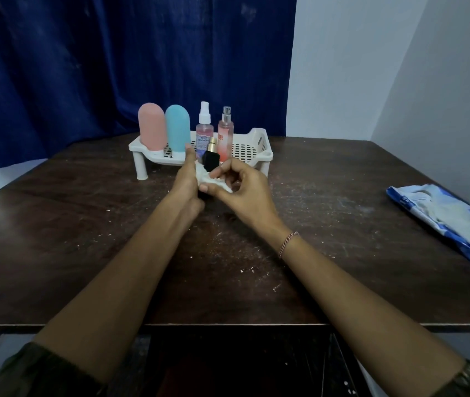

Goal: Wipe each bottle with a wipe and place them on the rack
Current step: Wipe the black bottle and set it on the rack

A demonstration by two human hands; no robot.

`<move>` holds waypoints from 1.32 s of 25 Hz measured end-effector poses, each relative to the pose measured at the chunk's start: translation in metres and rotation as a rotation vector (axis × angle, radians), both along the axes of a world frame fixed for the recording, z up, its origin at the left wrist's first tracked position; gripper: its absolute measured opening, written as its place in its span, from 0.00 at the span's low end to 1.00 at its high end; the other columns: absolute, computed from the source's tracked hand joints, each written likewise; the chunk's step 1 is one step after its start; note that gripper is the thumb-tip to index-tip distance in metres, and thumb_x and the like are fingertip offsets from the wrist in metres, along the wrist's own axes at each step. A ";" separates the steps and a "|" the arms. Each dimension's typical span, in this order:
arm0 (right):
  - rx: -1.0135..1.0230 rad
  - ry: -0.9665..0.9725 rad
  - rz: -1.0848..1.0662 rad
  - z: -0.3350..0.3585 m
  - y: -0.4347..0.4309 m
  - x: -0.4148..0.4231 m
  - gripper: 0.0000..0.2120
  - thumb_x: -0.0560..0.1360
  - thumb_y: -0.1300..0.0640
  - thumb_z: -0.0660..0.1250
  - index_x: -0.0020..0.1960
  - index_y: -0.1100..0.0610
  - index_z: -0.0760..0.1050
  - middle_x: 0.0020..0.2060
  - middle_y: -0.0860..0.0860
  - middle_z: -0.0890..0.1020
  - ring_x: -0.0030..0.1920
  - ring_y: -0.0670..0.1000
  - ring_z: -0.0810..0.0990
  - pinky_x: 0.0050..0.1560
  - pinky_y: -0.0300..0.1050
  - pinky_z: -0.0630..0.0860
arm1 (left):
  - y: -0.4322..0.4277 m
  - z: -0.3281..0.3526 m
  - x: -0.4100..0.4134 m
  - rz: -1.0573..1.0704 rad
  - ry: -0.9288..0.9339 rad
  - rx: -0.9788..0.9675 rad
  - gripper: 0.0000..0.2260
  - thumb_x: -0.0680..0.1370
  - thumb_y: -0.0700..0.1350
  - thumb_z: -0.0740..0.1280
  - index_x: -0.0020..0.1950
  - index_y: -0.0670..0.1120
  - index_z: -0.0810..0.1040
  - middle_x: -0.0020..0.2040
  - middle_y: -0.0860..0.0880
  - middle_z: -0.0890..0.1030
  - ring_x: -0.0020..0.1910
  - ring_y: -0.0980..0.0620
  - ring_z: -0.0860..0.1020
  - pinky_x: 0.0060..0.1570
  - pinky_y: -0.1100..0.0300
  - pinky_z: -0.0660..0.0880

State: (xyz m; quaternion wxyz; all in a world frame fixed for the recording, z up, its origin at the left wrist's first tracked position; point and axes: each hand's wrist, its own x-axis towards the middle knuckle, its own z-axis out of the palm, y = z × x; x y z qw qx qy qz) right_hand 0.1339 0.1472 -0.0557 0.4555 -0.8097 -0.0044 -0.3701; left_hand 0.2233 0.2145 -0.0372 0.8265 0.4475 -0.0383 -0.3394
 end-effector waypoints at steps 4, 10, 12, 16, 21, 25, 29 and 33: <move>0.141 0.002 -0.170 0.005 -0.011 0.000 0.09 0.68 0.57 0.74 0.44 0.54 0.75 0.34 0.45 0.77 0.32 0.39 0.71 0.35 0.34 0.72 | -0.007 -0.001 -0.013 -0.166 -0.367 0.184 0.22 0.78 0.63 0.55 0.42 0.49 0.79 0.31 0.51 0.80 0.29 0.55 0.75 0.28 0.62 0.68; 0.199 0.007 -0.065 0.004 -0.012 0.003 0.07 0.69 0.60 0.73 0.45 0.54 0.77 0.37 0.44 0.79 0.38 0.39 0.75 0.41 0.31 0.74 | -0.004 -0.002 -0.005 -0.051 -0.308 0.046 0.12 0.78 0.49 0.58 0.40 0.45 0.75 0.36 0.47 0.77 0.31 0.53 0.73 0.30 0.62 0.70; 0.209 0.004 0.036 0.006 -0.010 0.003 0.08 0.69 0.63 0.73 0.45 0.55 0.77 0.39 0.47 0.80 0.41 0.44 0.77 0.44 0.34 0.76 | 0.000 0.000 0.000 -0.002 -0.214 -0.056 0.11 0.77 0.47 0.59 0.36 0.45 0.73 0.34 0.47 0.77 0.32 0.51 0.76 0.36 0.59 0.74; 0.278 0.057 0.219 0.010 -0.006 -0.003 0.08 0.69 0.69 0.70 0.46 0.61 0.76 0.37 0.50 0.79 0.33 0.39 0.77 0.39 0.31 0.76 | 0.006 0.001 0.006 -0.024 -0.137 -0.182 0.13 0.77 0.49 0.58 0.33 0.46 0.70 0.29 0.52 0.71 0.28 0.54 0.69 0.26 0.64 0.69; 0.260 -0.029 0.070 0.007 -0.011 0.001 0.12 0.72 0.65 0.69 0.54 0.56 0.76 0.44 0.49 0.80 0.43 0.44 0.80 0.48 0.43 0.80 | 0.000 0.000 -0.006 -0.124 -0.226 -0.190 0.14 0.78 0.49 0.55 0.38 0.45 0.75 0.32 0.50 0.77 0.28 0.54 0.73 0.22 0.67 0.65; 0.143 -0.017 0.016 0.004 -0.010 0.003 0.11 0.72 0.67 0.68 0.53 0.57 0.76 0.46 0.47 0.79 0.45 0.47 0.80 0.48 0.48 0.80 | 0.001 0.002 -0.006 -0.020 -0.158 -0.192 0.17 0.78 0.48 0.55 0.32 0.45 0.73 0.28 0.50 0.74 0.24 0.55 0.71 0.25 0.67 0.65; 0.007 -0.001 0.115 -0.001 0.001 0.001 0.12 0.68 0.66 0.73 0.50 0.61 0.78 0.44 0.50 0.80 0.42 0.44 0.79 0.47 0.38 0.79 | 0.006 0.002 0.009 0.133 0.101 -0.327 0.14 0.79 0.47 0.56 0.35 0.43 0.67 0.22 0.49 0.69 0.17 0.54 0.69 0.23 0.70 0.69; -0.200 -0.123 -0.052 0.000 0.005 0.002 0.11 0.66 0.68 0.73 0.47 0.61 0.77 0.43 0.50 0.76 0.41 0.42 0.74 0.43 0.29 0.73 | -0.004 -0.004 0.011 0.183 0.032 -0.196 0.09 0.77 0.47 0.58 0.41 0.42 0.68 0.30 0.47 0.70 0.25 0.52 0.72 0.27 0.63 0.70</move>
